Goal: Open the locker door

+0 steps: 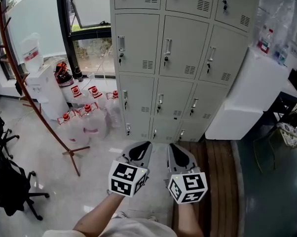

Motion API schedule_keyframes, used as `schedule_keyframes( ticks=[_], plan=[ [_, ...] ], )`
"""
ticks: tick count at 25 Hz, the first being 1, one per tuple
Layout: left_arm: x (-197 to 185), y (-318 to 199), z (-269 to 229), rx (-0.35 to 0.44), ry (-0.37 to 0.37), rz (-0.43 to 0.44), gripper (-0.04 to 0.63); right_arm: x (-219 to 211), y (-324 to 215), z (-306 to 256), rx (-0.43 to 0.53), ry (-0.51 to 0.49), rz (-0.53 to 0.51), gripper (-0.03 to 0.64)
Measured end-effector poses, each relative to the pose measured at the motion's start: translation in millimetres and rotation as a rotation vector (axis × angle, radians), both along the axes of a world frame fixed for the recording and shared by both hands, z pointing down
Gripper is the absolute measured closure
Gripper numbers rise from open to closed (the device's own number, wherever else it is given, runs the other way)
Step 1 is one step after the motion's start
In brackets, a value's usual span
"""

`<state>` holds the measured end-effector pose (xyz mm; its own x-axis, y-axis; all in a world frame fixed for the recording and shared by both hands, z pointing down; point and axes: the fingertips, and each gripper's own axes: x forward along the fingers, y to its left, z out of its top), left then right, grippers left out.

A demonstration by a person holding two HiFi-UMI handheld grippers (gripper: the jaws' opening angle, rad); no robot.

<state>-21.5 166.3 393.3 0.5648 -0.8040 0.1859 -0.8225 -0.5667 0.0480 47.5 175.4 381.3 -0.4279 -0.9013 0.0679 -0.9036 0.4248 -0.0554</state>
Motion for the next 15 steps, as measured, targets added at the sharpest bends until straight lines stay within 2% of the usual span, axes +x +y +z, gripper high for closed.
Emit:
schedule_keyframes(
  ticks=[9, 15],
  plan=[
    [44.5, -12.8, -0.3, 0.002, -0.007, -0.025, 0.589, 30.5, -11.1, -3.8, 0.017, -0.005, -0.06, 0.614],
    [57.1, -25.0, -0.6, -0.001, -0.01, -0.035, 0.589, 39.7, -22.8, -6.2, 0.021, -0.015, -0.085, 0.614]
  ],
)
